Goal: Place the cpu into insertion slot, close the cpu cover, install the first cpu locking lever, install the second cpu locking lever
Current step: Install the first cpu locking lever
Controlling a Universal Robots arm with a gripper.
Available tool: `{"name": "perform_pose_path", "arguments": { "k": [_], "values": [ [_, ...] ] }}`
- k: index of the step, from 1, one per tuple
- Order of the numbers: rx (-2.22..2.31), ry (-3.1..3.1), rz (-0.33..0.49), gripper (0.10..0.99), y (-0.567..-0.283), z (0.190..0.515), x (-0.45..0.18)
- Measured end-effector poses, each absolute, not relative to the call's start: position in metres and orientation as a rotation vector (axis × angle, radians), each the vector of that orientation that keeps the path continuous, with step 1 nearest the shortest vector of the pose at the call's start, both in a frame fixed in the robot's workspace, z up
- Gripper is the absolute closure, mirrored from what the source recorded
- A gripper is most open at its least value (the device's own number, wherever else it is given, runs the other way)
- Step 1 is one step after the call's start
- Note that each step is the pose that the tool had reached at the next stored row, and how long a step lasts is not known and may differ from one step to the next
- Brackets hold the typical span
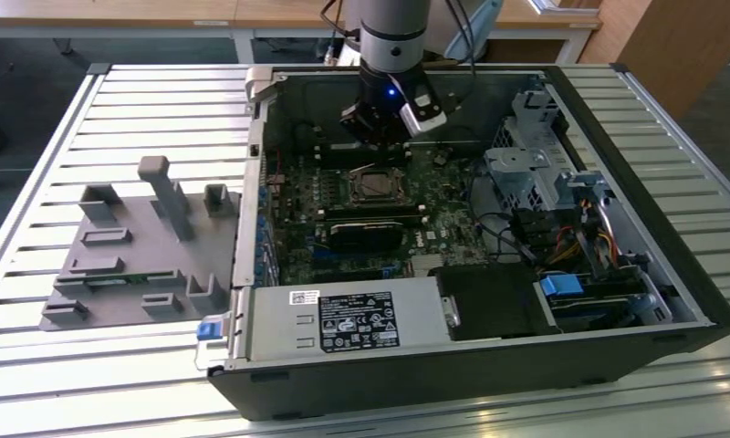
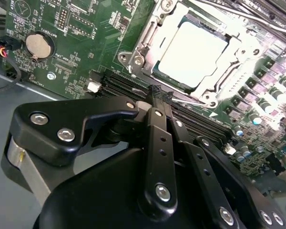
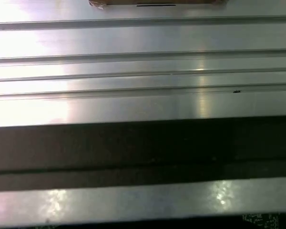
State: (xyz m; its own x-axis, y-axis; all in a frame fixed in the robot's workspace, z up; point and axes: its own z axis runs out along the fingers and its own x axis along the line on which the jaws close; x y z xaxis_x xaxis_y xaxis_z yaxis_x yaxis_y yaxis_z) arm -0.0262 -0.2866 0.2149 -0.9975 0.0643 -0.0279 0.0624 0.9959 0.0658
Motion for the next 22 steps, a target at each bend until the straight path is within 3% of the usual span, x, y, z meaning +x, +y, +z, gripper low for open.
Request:
{"name": "perform_pose_path", "arguments": {
  "k": [22],
  "values": [
    [0.099,3.108,0.1,0.98,-0.286,0.201,-0.021]
  ]
}}
